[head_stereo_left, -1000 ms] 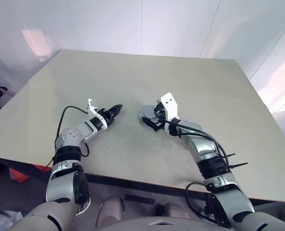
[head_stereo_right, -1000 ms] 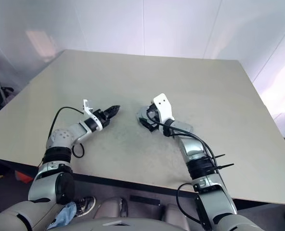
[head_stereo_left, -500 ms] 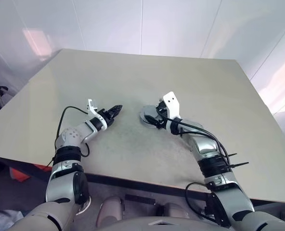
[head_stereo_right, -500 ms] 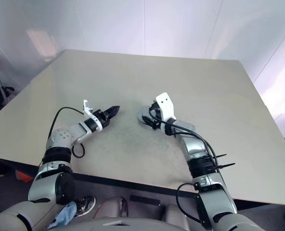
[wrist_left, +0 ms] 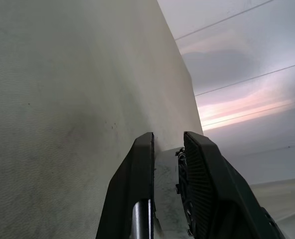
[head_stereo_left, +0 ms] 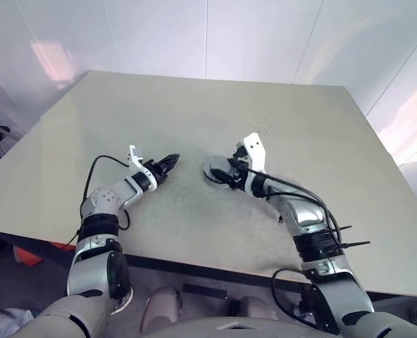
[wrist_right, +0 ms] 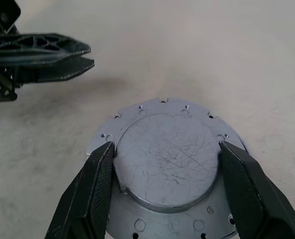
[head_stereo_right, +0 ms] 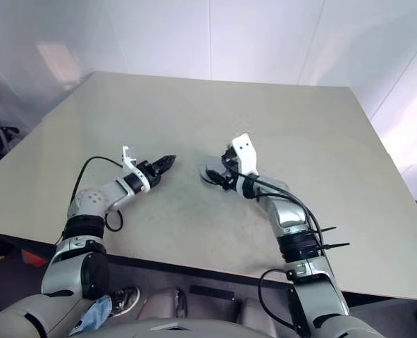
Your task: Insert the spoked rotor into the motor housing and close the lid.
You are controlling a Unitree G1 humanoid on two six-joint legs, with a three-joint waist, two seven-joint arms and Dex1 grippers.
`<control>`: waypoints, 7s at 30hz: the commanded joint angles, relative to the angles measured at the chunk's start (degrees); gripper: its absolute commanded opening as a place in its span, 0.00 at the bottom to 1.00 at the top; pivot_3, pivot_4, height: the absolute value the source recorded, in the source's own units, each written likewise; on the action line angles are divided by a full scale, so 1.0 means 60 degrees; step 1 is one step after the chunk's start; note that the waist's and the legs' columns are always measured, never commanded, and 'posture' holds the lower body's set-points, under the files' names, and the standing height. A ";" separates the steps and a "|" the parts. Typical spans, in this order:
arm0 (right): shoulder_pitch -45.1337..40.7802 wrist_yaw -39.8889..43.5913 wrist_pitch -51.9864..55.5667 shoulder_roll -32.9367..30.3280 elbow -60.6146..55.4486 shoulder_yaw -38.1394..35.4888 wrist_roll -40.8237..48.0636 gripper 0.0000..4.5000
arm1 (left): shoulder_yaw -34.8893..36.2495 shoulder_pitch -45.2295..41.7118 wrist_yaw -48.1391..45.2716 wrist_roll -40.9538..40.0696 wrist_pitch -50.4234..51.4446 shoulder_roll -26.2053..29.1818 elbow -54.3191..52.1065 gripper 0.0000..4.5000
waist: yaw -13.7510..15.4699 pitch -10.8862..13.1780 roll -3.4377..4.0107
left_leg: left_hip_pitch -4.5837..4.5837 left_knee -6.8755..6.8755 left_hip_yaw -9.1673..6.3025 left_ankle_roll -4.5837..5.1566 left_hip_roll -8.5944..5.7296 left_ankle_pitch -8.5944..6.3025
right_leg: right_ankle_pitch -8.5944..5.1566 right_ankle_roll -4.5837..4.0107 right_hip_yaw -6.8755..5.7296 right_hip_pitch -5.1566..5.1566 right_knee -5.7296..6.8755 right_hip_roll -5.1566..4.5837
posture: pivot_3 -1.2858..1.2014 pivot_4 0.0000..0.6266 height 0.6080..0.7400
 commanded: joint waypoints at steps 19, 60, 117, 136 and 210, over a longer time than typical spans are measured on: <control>-0.0429 -0.0170 -0.0558 0.0162 0.0595 0.0098 -0.0258 0.70 | -0.0006 -0.0033 -0.0145 -0.0044 -0.0027 0.0029 -0.0279 0.22 | -0.0003 0.0000 -0.0001 | 0.0011 0.0001 0.0000 -0.0001 0.0000 0.0001 | 0.0001 -0.0002 0.0000 0.0010 0.0004 0.0000 | 0.52 0.00 1.00; -0.0320 0.0296 -0.0889 -0.0284 0.0429 -0.0052 -0.0023 0.70 | -0.0104 -0.0068 -0.0252 0.0026 0.0006 0.0008 -0.0328 0.22 | 0.0016 0.0001 -0.0003 | 0.0025 0.0002 -0.0001 0.0001 0.0000 0.0001 | 0.0009 -0.0012 0.0000 0.0028 -0.0003 0.0000 | 0.52 0.00 1.00; -0.0725 -0.0671 0.0108 -0.0103 0.0854 -0.0119 -0.0195 0.70 | -0.0365 0.0251 -0.0200 0.0012 0.0079 -0.0164 -0.0669 0.22 | 0.0001 0.0024 -0.0012 | 0.0161 -0.0080 0.0003 -0.0048 -0.0002 0.0027 | -0.0026 0.0049 0.0020 0.0104 -0.0026 0.0002 | 0.52 0.00 1.00; -0.0574 -0.0156 -0.0073 0.0120 0.0009 -0.0559 0.0650 0.70 | -0.0480 0.0346 -0.0158 0.0056 0.0111 -0.0218 -0.0823 0.22 | 0.0006 0.0029 -0.0018 | 0.0000 -0.0077 0.0008 -0.0039 0.0000 0.0026 | 0.0015 -0.0025 0.0013 -0.0037 -0.0027 0.0007 | 0.52 0.00 1.00; -0.0470 -0.0598 0.0023 -0.0482 0.0485 0.0141 -0.0590 1.00 | -0.1651 -0.1873 0.0071 0.1823 -0.0632 -0.1498 0.3440 0.00 | 0.0275 0.0005 -0.0009 | 0.0223 -0.0039 0.0003 0.0017 -0.0002 -0.0011 | 0.0006 -0.0007 0.0007 0.0209 -0.0038 -0.0005 | 0.52 0.00 1.00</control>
